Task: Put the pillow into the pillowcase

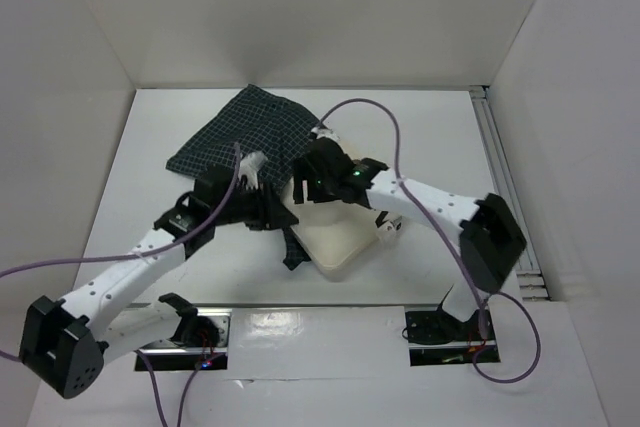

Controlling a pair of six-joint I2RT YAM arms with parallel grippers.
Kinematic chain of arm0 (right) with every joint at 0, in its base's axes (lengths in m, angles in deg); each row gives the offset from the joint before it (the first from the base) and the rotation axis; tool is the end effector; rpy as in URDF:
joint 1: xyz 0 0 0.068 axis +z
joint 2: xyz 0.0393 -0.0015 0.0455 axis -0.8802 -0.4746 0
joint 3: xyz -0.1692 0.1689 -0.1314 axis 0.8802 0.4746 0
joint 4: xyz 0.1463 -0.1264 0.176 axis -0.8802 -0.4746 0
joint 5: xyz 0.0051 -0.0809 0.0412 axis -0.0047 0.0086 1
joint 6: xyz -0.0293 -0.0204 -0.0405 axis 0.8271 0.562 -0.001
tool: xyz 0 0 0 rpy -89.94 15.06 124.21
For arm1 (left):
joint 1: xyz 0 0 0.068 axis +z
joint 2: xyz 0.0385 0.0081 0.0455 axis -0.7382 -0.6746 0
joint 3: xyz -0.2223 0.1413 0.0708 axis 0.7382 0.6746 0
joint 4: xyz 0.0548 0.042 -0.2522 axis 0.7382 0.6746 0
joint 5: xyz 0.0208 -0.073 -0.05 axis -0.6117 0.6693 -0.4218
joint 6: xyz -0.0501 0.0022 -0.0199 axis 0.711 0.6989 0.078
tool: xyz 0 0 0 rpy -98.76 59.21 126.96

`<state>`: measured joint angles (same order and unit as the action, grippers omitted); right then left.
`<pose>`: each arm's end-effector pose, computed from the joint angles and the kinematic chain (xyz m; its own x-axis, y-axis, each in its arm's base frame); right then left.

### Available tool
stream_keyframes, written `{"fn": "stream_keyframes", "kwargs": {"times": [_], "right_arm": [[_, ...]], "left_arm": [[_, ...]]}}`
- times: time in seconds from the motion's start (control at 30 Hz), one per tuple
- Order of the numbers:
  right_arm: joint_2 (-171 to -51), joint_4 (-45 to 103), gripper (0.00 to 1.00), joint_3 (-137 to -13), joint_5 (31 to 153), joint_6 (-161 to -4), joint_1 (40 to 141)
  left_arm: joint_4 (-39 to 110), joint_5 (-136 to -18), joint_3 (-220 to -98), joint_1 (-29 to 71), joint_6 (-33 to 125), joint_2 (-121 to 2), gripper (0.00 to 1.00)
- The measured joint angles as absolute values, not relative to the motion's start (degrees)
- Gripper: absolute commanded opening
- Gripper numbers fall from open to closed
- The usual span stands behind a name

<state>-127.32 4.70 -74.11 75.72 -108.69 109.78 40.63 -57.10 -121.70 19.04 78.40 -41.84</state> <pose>0.2553 0.2769 0.2547 -0.7822 -0.0610 -0.6200 -0.2901 0.9164 0.2757 0.1871 -0.1207 0.2514 -0.8256 -0.2485 -0.5066 0.3056 0.5579 -0.7716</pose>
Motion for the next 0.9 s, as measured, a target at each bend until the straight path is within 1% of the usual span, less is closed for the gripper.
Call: {"fn": "stream_keyframes", "kwargs": {"times": [0.07,0.13,0.23,0.27,0.3,0.37,0.47,0.57,0.7,0.77,0.9], "right_arm": [[-120.5,3.7,0.82,-71.0,73.7,-109.7,109.2],[-113.4,2.6,0.79,-67.9,72.1,-111.3,107.7],[-102.6,1.5,0.79,-62.1,70.5,-114.4,104.4],[-99.4,1.6,0.85,-59.9,70.4,-115.6,102.9],[-96.6,1.5,0.87,-57.6,70.4,-116.9,101.4],[-92.7,0.3,0.87,-53.5,70.7,-118.9,99.0],[-89.0,-1.6,0.88,-47.1,71.8,-122.5,96.8],[-86.1,-3.8,0.88,-42.2,73.7,-124.6,94.5],[-83.0,-5.3,0.88,-39.9,76.4,-126.1,91.2],[-81.5,-5.3,0.92,-39.1,77.5,-126.7,90.5],[-78.7,-5.1,0.94,-37.4,80.7,-127.4,89.7]], "left_arm": [[49.3,-61.0,-132.7,18.3,74.4,-42.9,0.57],[55.5,-66.3,-142.2,17.4,70.9,-45.4,0.57],[61.2,-76.9,-152.4,14.6,66.7,-51.4,0.57],[63.2,-80.7,-155.1,13.3,65.7,-54.3,0.58],[64.8,-85.1,-158.3,11.7,64.5,-57.6,0.57],[68.1,-93.4,-164.2,9.2,63.1,-66.0,0.53],[71.9,-104.6,-172.1,6.9,62.0,-79.0,0.54],[75.1,-112.6,-177.0,5.8,61.6,-87.6,0.56],[77.8,-119.8,-180.6,5.4,60.7,-93.2,0.54],[77.7,-121.9,-182.4,5.3,59.8,-95.2,0.54],[77.3,-124.5,-185.2,5.4,58.3,-99.1,0.54]]}}
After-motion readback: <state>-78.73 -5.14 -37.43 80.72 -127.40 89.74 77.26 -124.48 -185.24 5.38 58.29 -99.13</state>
